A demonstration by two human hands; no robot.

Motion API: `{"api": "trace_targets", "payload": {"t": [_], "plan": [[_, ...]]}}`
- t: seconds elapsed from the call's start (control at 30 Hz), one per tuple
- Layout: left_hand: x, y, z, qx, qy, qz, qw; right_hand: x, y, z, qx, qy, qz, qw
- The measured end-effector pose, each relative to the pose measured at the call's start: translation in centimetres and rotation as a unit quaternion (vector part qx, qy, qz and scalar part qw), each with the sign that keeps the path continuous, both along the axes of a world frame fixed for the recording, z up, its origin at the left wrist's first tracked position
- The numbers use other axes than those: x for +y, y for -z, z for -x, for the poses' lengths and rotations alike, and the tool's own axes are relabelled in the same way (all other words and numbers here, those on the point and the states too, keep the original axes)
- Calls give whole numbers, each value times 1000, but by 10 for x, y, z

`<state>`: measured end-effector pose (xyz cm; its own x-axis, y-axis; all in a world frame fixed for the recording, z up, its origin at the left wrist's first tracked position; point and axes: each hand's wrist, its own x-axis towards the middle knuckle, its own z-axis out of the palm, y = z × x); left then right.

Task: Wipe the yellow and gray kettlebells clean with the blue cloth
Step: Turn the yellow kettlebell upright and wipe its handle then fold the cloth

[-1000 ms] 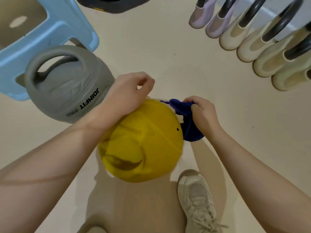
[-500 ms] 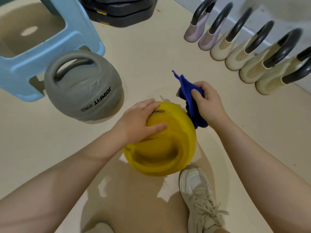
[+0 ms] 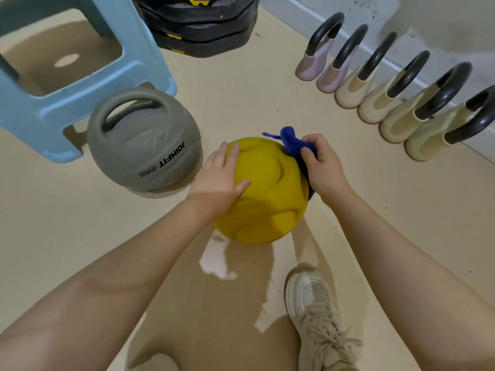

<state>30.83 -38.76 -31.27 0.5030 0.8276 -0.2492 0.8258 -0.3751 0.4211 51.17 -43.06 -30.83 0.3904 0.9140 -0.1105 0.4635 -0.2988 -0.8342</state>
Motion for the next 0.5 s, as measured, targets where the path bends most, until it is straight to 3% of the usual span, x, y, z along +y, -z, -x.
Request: {"api": "trace_targets", "payload": {"t": [0.13,0.23,0.43,0.5], "plan": [[7,-1,10,-65,4,78,995,2,7,-10,5,55,-7,998],[4,-4,-1,-80,20,74,994,0,5,-20,9,72,0,997],[10,-8,-1,-57,-33,79,995,8,-6,-6,-59,1,-51,997],[16,-13,2,-102,-77,103,986,17,-19,10,-82,-51,-101,990]]}}
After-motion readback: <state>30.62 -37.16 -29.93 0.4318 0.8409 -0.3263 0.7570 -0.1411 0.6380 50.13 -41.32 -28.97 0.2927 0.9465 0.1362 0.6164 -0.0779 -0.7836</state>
